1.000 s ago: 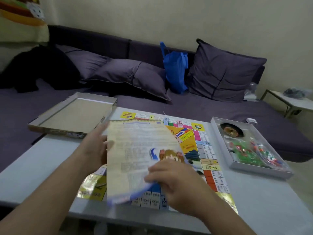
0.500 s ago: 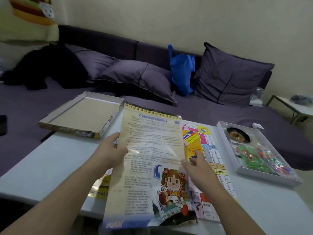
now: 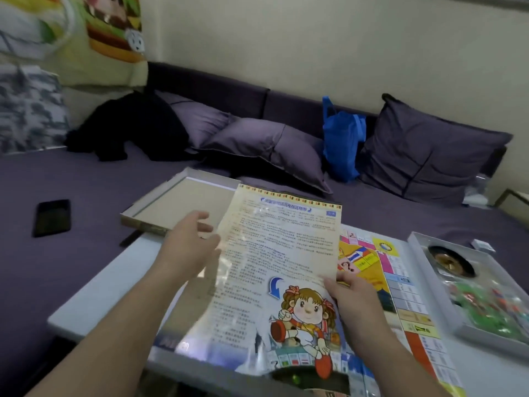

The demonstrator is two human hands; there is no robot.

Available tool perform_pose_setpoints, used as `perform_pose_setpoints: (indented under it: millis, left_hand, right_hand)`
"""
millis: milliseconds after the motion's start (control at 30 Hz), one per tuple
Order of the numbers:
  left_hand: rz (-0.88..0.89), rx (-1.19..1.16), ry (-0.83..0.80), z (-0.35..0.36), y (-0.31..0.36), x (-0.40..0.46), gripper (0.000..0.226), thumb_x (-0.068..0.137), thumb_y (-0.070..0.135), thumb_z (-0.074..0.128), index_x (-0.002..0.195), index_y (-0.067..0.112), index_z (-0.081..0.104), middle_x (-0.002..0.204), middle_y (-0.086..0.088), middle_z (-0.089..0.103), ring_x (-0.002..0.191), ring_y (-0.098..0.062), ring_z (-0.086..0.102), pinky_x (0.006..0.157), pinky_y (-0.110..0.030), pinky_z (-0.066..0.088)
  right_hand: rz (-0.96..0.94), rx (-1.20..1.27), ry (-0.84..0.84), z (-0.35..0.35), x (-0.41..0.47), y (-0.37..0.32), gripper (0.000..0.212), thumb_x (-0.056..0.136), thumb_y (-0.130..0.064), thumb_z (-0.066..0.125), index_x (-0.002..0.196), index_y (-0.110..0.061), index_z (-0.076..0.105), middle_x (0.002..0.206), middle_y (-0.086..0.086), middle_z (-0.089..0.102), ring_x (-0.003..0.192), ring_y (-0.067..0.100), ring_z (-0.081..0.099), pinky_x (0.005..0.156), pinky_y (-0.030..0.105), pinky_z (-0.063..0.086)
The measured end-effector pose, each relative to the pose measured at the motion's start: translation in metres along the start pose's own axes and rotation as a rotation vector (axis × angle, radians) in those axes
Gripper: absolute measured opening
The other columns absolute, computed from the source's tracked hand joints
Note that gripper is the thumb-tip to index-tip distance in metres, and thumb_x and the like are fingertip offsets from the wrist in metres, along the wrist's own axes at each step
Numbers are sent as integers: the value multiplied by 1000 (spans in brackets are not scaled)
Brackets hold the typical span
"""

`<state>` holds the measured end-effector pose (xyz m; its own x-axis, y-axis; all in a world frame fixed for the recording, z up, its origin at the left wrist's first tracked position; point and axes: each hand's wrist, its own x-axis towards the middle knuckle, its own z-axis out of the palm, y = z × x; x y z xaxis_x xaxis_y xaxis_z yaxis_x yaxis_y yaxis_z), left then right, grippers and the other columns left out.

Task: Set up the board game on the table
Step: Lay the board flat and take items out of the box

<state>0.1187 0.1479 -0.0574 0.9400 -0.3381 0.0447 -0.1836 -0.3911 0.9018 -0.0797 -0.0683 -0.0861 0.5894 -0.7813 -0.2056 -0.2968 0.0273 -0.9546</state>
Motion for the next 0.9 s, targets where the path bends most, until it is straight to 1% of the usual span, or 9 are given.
perform_pose_setpoints:
  millis: [67,167,367,467,567,633,700,800,900]
  left_hand:
    - [83,206,30,-14,-6,7,60,99,25,64,155,26,42,153,4,49,126,-18,58,100,-37,52]
    - [168,487,11,-27,-12,17,62,104,34,53,161,27,32,170,5,23,154,-20,28,127,-47,24]
    - [97,576,-126,-33,-32,35,51,111,35,33,162,33,29,175,7,4,161,-16,-4,128,-47,-6]
    - [42,472,-119,-29,-46,42,51,111,42,31,161,35,32,175,9,7,161,-14,-3,128,-49,-9]
    - [19,426,-150,-24,-48,49,48,111,44,28,158,35,37,174,10,12,160,-15,1,127,-50,-8]
    - [26,422,-162,-19,-47,50,47,112,44,26,155,34,39,171,9,18,159,-15,6,127,-51,-7]
    - [28,413,-168,-15,-47,50,46,112,44,25,154,34,41,169,10,22,158,-14,8,127,-52,-7]
    - [17,398,-174,-11,-50,50,45,112,42,26,153,33,42,168,11,23,157,-13,9,126,-50,-9]
    - [14,405,-174,-7,-50,52,41,111,40,25,146,33,46,165,12,29,155,-13,15,127,-51,-7]
  right_hand:
    - [-4,32,8,26,15,-12,11,104,-7,61,104,-8,71,91,10,81,84,31,79,80,53,64]
    - [13,67,-23,71,41,-31,12,103,-5,61,102,-4,73,91,14,80,86,34,79,80,52,64]
    - [37,-10,-100,170,99,-49,14,94,0,62,86,-2,73,88,22,76,82,46,73,71,56,62]
    - [-10,-53,-116,212,124,-58,8,94,-1,63,87,3,63,80,11,60,71,27,55,57,34,45]
    - [-41,-66,-65,246,147,-65,32,84,5,60,62,-11,43,66,6,40,71,27,40,61,41,36]
    - [-46,-70,-52,262,157,-68,26,80,2,63,59,-9,50,64,10,51,67,28,51,60,41,43]
    - [-71,-115,-21,272,159,-71,16,84,-6,65,70,-3,58,70,12,56,66,28,55,60,38,46]
    - [-202,-349,30,273,146,-75,21,93,-21,61,99,-1,67,86,10,65,69,24,59,54,27,44]
    - [-407,-579,-39,263,125,-66,44,91,-21,57,135,-13,57,131,5,56,114,24,58,90,37,54]
